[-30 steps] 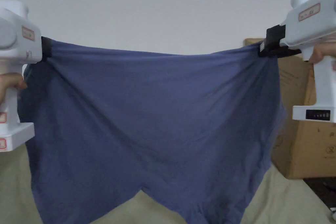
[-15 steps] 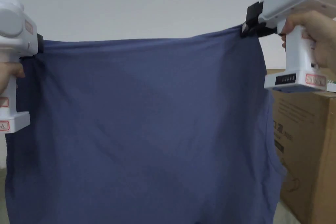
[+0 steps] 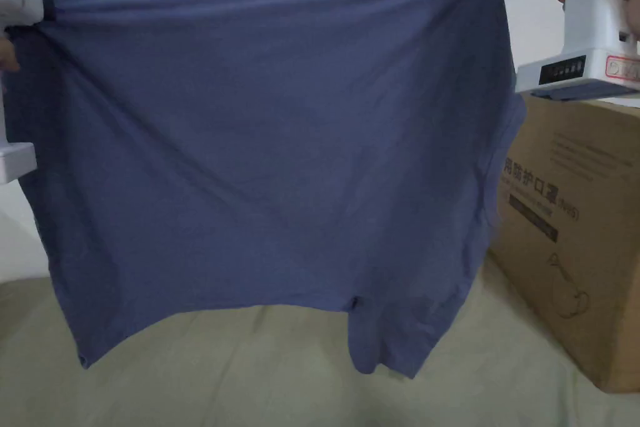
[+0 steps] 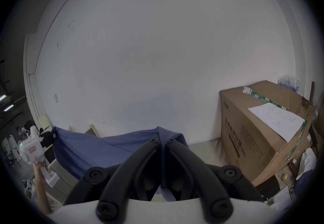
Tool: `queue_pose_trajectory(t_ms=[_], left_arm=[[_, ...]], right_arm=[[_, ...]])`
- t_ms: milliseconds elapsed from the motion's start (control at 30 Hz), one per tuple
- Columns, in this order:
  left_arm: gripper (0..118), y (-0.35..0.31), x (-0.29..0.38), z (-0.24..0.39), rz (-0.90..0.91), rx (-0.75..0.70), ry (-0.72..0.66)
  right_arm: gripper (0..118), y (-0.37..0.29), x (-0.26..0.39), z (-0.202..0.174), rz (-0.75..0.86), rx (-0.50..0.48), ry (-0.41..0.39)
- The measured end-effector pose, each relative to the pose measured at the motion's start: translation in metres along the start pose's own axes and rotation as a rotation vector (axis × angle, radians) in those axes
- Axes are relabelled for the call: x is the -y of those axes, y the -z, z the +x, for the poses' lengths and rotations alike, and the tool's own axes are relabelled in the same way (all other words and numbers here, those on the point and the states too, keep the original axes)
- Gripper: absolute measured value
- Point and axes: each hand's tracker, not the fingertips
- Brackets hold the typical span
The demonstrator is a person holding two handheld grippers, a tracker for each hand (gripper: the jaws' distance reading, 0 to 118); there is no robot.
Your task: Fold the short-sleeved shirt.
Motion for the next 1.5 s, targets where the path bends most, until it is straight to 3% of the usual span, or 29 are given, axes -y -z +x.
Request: queue_pose_trajectory(t_ms=[100,267,500,600,767,833,967,1033,1100,1233,1500], left_arm=[[3,0.014,0.028,0.006,-0.034,0.011,0.018],[3,0.042,0.106,0.025,-0.155,0.011,0.113],[3,0.1,0.289,0.033,-0.429,0.031,0.108],[3,0.097,0.37,0.031,-0.571,0.053,0.076],[3,0.091,0.469,0.009,-0.782,0.074,-0.046],[3,0.068,0.487,0.003,-0.8,0.068,-0.057],[3,0.011,0.506,-0.007,-0.788,0.084,0.06],[3,-0.02,0.509,-0.019,-0.801,0.08,0.02],[3,-0.059,0.509,-0.025,-0.793,0.081,-0.036],[3,-0.125,0.518,-0.045,-0.804,0.091,-0.024],[3,-0.262,0.523,-0.085,-0.795,0.107,0.0]], right_arm=[[2,0.017,0.031,0.001,-0.056,0.035,-0.049],[2,0.063,0.099,0.017,-0.172,0.056,-0.056],[2,0.136,0.264,0.047,-0.435,0.066,-0.069],[2,0.146,0.343,0.06,-0.564,0.066,-0.022],[2,0.138,0.465,0.087,-0.724,0.082,0.124],[2,0.121,0.498,0.093,-0.788,0.111,0.178],[2,0.072,0.515,0.105,-0.75,0.042,0.22],[2,0.042,0.514,0.11,-0.724,0.047,0.287],[2,0.007,0.513,0.109,-0.71,0.031,0.302],[2,-0.066,0.51,0.097,-0.661,0.02,0.202],[2,-0.212,0.542,0.065,-0.652,0.01,0.128]])
